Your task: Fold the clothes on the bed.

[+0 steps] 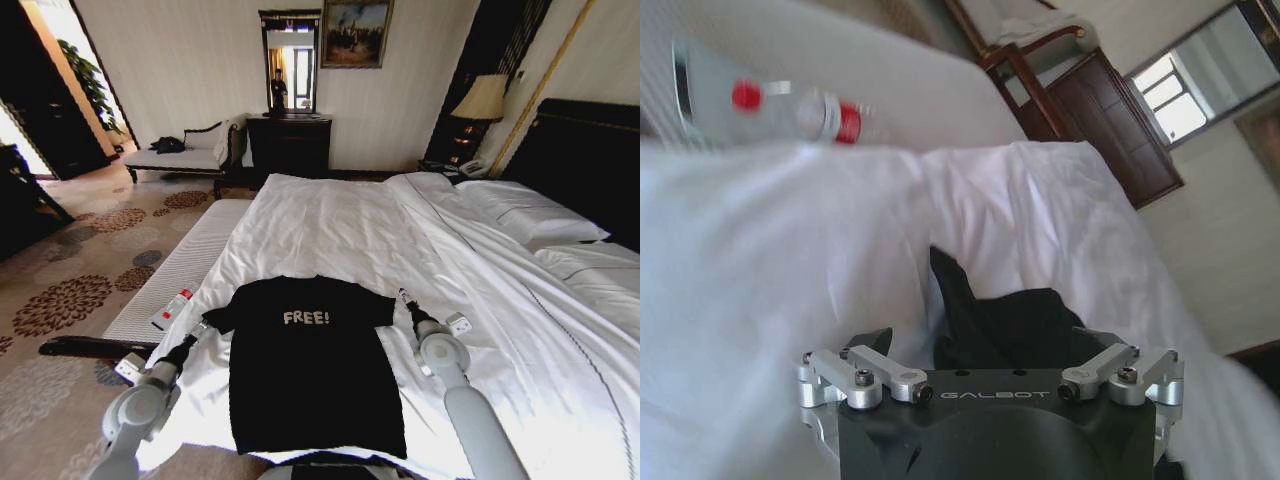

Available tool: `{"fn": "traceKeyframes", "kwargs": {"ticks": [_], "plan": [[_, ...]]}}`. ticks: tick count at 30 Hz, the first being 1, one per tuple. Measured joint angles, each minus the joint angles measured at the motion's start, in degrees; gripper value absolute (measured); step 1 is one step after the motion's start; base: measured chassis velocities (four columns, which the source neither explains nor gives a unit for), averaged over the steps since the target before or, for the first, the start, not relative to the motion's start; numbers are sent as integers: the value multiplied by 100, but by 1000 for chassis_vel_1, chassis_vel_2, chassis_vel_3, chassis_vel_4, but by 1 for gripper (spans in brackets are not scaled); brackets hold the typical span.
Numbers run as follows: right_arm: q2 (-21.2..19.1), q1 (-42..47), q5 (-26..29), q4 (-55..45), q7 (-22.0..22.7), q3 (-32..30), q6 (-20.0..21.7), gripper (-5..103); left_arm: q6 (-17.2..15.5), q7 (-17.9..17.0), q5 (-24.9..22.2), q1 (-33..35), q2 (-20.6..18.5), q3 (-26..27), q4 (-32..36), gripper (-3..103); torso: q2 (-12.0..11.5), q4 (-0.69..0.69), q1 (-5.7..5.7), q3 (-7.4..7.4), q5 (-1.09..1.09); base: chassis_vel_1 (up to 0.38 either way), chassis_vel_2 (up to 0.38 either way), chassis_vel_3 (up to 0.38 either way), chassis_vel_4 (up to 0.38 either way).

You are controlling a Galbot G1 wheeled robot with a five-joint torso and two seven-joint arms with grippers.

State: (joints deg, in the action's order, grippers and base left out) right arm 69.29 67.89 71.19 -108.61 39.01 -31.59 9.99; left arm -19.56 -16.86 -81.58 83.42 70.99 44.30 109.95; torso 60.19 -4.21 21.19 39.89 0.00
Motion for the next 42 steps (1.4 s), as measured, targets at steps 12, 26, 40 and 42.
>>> {"fn": "traceKeyframes", "kwargs": {"ticks": [12,26,40,42], "plan": [[-77,53,27,-2,75,-68,9,100,-90,156,-113,-180,445,-386,-233,96,-1,1,1,0,1,0,0,0,0],[-91,112,18,-29,157,-62,20,100,-21,106,-92,-301,479,-372,-454,47,-1,1,0,0,1,0,0,0,0],[-69,156,-23,-85,209,-77,28,100,24,82,76,-340,499,-442,-652,52,-1,1,0,0,0,0,0,0,0],[-69,158,-24,-89,212,-77,28,100,26,80,74,-350,501,-449,-660,51,-1,1,1,0,0,0,0,0,0]]}}
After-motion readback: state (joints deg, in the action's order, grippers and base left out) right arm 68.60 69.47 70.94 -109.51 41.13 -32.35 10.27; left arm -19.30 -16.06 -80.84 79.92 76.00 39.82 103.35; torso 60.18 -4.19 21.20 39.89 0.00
